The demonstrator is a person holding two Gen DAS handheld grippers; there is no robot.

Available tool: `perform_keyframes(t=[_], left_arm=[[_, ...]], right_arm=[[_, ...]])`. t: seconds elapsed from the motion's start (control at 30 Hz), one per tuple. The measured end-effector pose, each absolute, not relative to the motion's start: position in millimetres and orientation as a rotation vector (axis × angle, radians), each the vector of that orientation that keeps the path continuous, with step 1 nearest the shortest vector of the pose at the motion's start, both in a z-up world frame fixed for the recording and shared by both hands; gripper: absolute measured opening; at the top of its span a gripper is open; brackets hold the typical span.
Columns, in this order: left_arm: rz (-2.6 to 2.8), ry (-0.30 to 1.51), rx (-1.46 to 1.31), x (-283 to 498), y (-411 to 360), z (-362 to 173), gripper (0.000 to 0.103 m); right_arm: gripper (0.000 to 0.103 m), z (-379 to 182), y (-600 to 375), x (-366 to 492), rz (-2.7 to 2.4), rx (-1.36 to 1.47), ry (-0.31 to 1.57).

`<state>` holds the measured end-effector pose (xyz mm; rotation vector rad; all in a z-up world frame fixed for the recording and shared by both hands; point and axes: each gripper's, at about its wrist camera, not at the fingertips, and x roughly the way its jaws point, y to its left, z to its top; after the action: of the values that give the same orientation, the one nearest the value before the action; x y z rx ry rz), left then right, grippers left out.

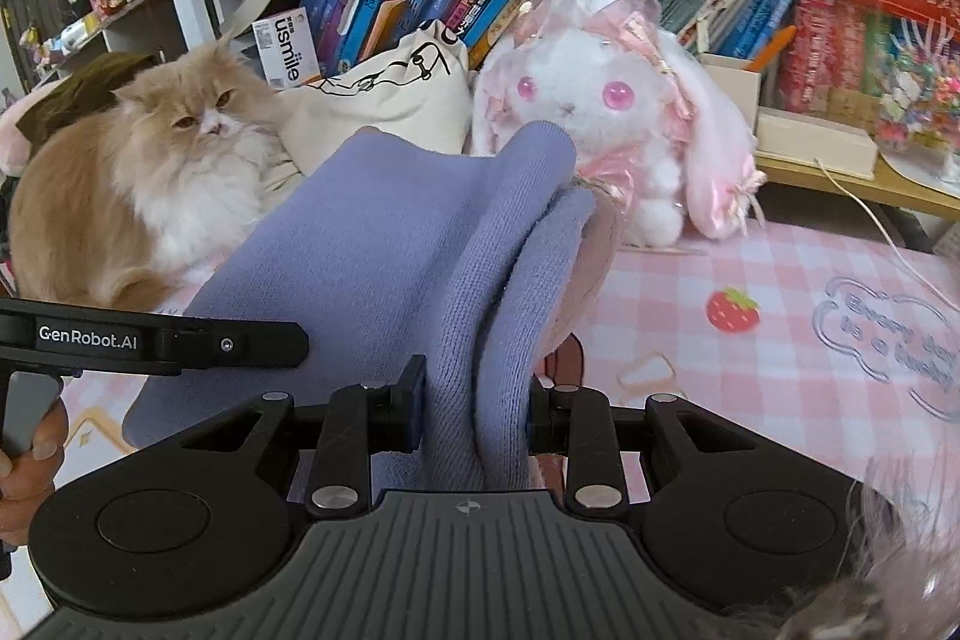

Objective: Fold clothes

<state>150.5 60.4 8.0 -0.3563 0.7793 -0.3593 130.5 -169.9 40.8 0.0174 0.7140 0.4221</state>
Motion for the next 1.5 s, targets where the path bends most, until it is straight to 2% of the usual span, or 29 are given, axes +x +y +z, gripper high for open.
perform_keyframes(t=[0.37, 0.5, 0.53, 0.6, 0.67, 0.73, 0.83, 0.93, 1.07, 1.17, 1.33, 1.4, 1.5], left_arm=[[-0.327, 0.788, -0.367, 173, 71, -16, 0.046], [-0.307, 0.794, -0.401, 176, 74, -22, 0.053], [-0.291, 0.789, -0.383, 174, 73, -20, 0.054], [-0.26, 0.778, -0.345, 171, 70, -15, 0.064], [-0.229, 0.767, -0.306, 168, 67, -10, 0.065], [-0.19, 0.753, -0.271, 162, 64, -5, 0.071], [-0.149, 0.725, -0.232, 143, 59, 5, 0.076], [-0.136, 0.713, -0.196, 120, 50, 10, 0.078], [-0.084, 0.72, -0.133, 86, 32, 10, 0.083], [-0.023, 0.726, -0.113, 58, 24, 6, 0.084], [0.052, 0.728, -0.088, 23, 16, -1, 0.085], [0.079, 0.731, -0.072, 14, 13, -2, 0.092], [0.084, 0.73, -0.059, 9, 10, 0, 0.093]], right_arm=[[0.027, 21, -152, 165, 0.421, -0.002, 0.722], [0.03, 22, -156, 163, 0.398, 0.006, 0.721], [0.034, 22, -157, 163, 0.392, 0.008, 0.721], [0.045, 22, -159, 162, 0.381, 0.012, 0.721], [0.056, 23, -161, 161, 0.369, 0.016, 0.721], [0.062, 23, -164, 160, 0.358, 0.02, 0.721], [0.065, 28, -170, 148, 0.339, 0.022, 0.718], [0.075, 30, -176, 127, 0.32, 0.019, 0.713], [0.075, 30, -181, 92, 0.289, 0.001, 0.699], [0.084, 27, -181, 68, 0.226, -0.015, 0.709], [0.088, 17, -181, 32, 0.153, -0.004, 0.711], [0.088, 15, -181, 23, 0.16, -0.004, 0.722], [0.09, 15, -183, 14, 0.159, 0.006, 0.723]])
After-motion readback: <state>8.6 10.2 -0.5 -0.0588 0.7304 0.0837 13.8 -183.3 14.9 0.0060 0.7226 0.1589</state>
